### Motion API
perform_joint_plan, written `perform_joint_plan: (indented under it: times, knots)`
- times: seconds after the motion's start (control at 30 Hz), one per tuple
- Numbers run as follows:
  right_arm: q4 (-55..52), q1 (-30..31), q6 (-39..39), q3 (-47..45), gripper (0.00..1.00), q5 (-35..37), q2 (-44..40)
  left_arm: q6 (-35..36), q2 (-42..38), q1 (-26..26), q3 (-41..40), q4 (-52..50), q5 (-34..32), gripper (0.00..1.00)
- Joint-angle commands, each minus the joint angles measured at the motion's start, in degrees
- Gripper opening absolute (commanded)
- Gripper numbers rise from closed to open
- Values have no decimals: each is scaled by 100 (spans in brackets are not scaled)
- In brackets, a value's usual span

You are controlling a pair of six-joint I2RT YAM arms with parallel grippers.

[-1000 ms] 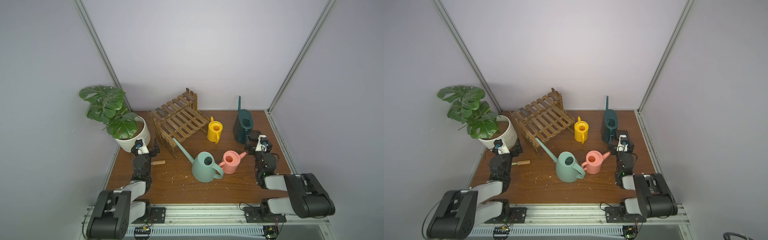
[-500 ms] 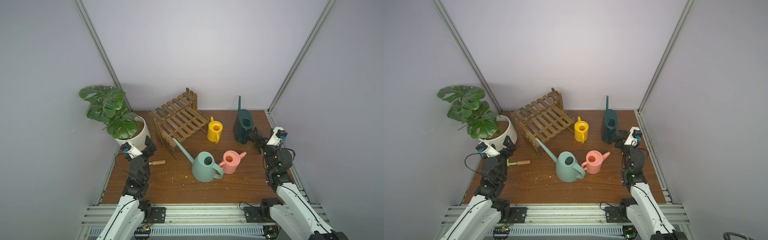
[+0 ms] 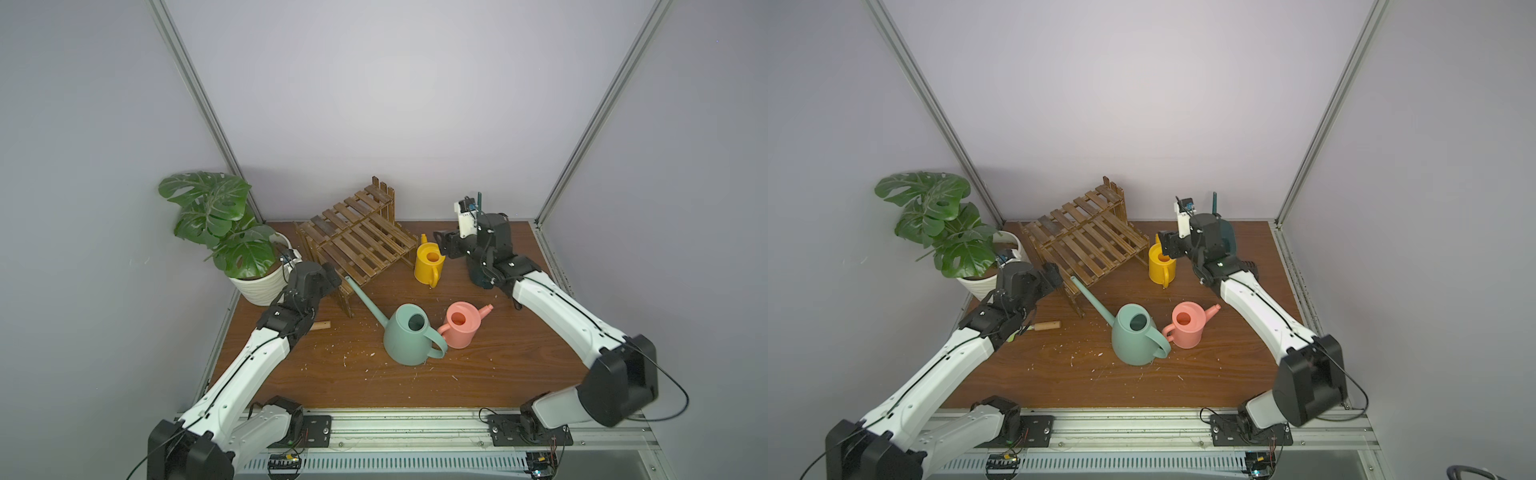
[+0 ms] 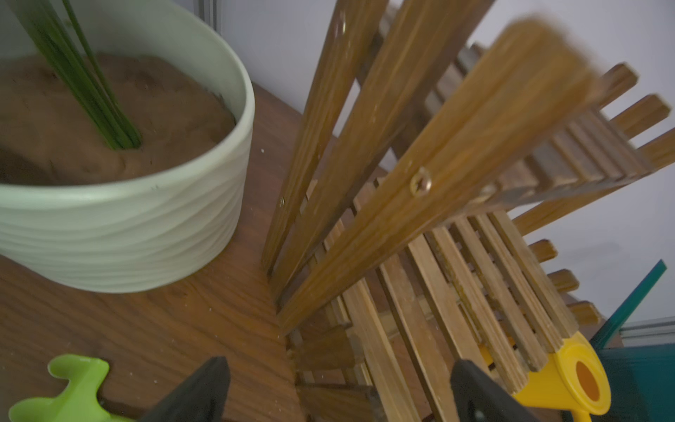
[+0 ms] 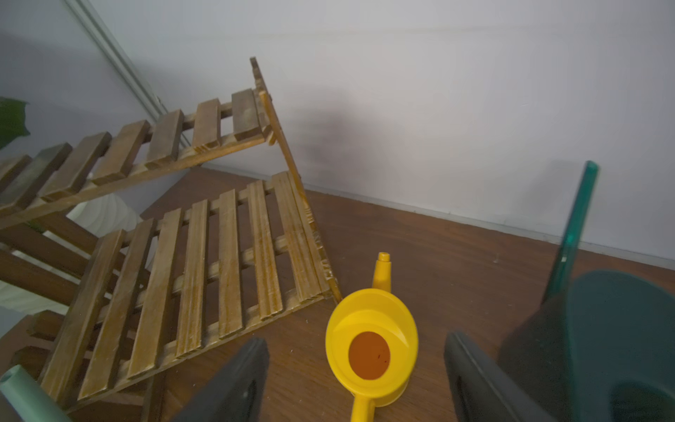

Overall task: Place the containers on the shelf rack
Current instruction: Adjust the shelf at the center of the board.

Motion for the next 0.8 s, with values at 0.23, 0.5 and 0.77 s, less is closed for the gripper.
perform_joint_plan:
  times: [0.23, 0.5, 0.77]
  knots:
    - [-1429, 223, -735, 2436, 81, -184, 2196, -242, 429, -139, 360, -521, 48, 87]
    - [-2433, 390, -903, 4206, 74, -136, 3520, 27, 840, -134, 666, -506, -87, 76]
    - [-2589, 512, -871, 4493, 67, 6, 3884, 199, 1477, -85, 1050, -494, 188, 54]
